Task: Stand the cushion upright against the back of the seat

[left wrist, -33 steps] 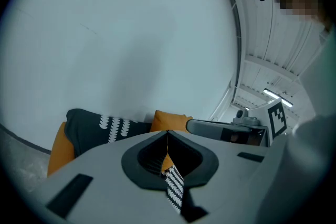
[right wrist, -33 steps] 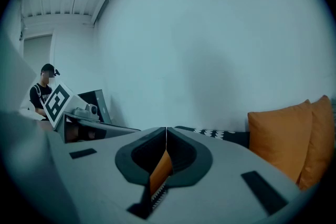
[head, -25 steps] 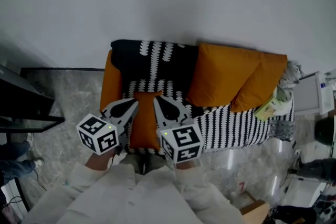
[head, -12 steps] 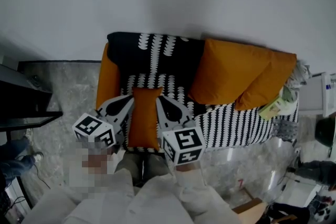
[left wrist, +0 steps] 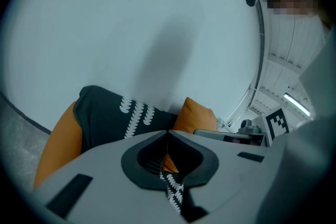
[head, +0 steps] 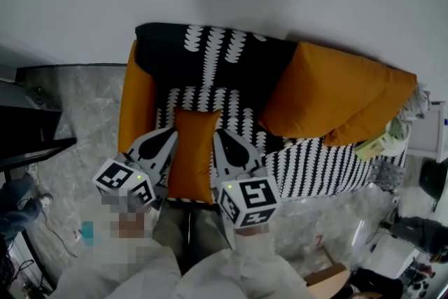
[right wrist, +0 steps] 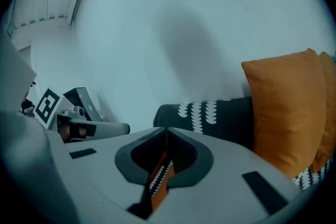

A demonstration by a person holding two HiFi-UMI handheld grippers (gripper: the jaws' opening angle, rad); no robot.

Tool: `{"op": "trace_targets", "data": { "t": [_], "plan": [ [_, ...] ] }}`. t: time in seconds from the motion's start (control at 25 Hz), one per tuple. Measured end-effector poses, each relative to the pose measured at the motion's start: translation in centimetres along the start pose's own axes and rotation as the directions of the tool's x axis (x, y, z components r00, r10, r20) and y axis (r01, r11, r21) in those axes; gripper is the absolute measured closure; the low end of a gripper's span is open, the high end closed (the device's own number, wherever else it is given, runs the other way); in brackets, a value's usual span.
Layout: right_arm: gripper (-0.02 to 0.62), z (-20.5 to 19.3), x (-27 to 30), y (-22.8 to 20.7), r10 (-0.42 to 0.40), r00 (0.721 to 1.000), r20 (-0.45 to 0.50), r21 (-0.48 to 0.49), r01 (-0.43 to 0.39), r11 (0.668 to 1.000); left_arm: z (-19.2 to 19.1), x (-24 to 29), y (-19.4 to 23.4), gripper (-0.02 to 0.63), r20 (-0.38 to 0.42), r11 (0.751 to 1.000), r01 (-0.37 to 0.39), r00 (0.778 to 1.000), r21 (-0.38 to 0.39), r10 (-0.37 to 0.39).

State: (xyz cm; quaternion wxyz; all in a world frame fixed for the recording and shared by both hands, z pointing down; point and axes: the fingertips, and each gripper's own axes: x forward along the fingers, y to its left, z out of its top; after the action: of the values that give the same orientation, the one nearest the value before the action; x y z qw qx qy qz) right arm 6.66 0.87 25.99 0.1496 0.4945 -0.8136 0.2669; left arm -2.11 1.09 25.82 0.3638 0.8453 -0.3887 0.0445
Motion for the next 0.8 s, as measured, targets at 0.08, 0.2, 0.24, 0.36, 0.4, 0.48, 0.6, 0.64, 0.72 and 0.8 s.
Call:
{"op": "trace_targets", "data": {
  "t": [0.08,0.2,0.24,0.36,0.4,0.48,0.6,0.64,0.72,0.8],
  "plan": [
    [0.581,-1.3,0.9,-0.5,0.002,1.000,-0.016,0.010,-0.002,1.000,-1.0,0.7,0.8,0.598,0.003,1.000,-0.019,1.000,-0.025,0.019],
    [0.582,-3.0,2.3,-1.1,0.012,0.999,-0.046,0.024,-0.011,1.000,-2.9,1.8,2.2,0.598,-0.022,0.998,-0.035,0.999,-0.052,0.033],
    [0.582,-3.6,2.8,-1.3,0.016,0.998,-0.056,0.027,-0.015,1.000,-3.5,2.3,2.7,0.598,-0.031,0.997,-0.039,0.999,-0.064,0.037],
    [0.581,-5.1,4.2,-1.7,0.021,0.997,-0.079,0.031,-0.019,0.999,-4.9,3.3,4.5,0.597,-0.045,0.994,-0.059,0.997,-0.097,0.055],
    [0.581,-5.7,4.6,-1.8,0.021,0.996,-0.085,0.034,-0.018,0.999,-5.4,3.5,5.1,0.597,-0.050,0.992,-0.066,0.997,-0.104,0.061],
    [0.581,-6.9,5.4,-2.1,0.022,0.995,-0.095,0.042,-0.018,0.999,-6.7,4.0,6.1,0.597,-0.063,0.990,-0.071,0.996,-0.121,0.064],
    [0.581,-8.7,6.6,-2.8,0.024,0.994,-0.109,0.059,-0.018,0.998,-8.6,4.9,7.3,0.597,-0.083,0.983,-0.063,0.995,-0.172,0.050],
    [0.580,-9.2,6.9,-3.0,0.023,0.993,-0.114,0.067,-0.016,0.998,-9.2,5.2,7.6,0.597,-0.090,0.981,-0.067,0.995,-0.181,0.051],
    [0.580,-10.2,7.7,-3.5,0.020,0.992,-0.123,0.084,-0.010,0.996,-10.2,5.6,8.6,0.597,-0.107,0.980,-0.081,0.992,-0.181,0.062],
    [0.580,-11.0,8.5,-4.1,0.016,0.991,-0.131,0.101,-0.002,0.995,-11.0,6.1,9.4,0.597,-0.120,0.979,-0.092,0.990,-0.184,0.070]
  ]
}}
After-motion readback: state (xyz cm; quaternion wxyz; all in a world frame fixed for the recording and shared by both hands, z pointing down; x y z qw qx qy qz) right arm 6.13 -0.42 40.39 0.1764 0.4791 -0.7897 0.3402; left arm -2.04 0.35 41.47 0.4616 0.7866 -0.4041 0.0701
